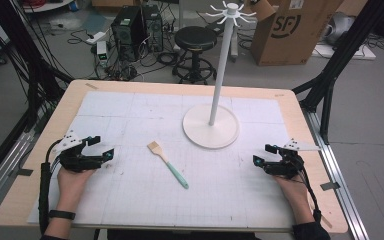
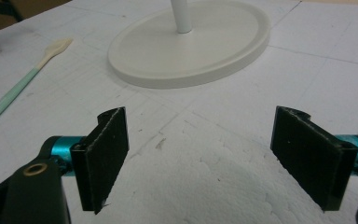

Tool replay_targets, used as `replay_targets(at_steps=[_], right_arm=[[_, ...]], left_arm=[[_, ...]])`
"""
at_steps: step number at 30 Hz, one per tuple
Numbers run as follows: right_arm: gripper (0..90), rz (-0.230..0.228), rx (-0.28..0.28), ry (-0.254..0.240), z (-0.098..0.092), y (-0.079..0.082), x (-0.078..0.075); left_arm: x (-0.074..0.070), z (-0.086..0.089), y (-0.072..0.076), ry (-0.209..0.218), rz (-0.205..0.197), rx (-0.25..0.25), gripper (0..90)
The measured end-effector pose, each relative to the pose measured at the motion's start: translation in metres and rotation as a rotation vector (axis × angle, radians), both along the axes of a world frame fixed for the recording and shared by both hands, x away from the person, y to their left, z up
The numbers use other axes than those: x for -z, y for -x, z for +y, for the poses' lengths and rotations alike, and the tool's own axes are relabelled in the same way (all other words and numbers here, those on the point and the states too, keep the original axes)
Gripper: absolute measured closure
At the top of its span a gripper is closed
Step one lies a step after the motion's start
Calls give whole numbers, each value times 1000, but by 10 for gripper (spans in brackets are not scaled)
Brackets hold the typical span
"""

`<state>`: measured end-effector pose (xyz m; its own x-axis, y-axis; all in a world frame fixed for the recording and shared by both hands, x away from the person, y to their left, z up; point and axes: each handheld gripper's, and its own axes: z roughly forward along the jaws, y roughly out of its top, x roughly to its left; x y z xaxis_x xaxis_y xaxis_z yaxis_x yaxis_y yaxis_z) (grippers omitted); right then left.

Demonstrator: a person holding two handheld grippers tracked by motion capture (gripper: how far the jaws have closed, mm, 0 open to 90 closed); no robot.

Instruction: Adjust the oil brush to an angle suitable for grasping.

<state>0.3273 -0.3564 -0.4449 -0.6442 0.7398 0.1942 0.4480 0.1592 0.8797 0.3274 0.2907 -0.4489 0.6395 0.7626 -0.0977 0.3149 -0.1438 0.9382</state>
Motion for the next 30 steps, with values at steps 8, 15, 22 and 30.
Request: replay_targets(at_steps=[8,15,22,30], right_arm=[[182,-17,19,-31,-4,0,0],[182,-18,18,-21,-3,0,0],[185,-12,22,-37,-4,1,0],[191,-14,21,-36,-5,0,0]], left_arm=[[0,-1,0,-13,-4,-5,196],[0,-2,1,-13,-12,11,282],[-1,-5,3,-40,-37,40,463],[0,-6,4,-53,-50,60,585]])
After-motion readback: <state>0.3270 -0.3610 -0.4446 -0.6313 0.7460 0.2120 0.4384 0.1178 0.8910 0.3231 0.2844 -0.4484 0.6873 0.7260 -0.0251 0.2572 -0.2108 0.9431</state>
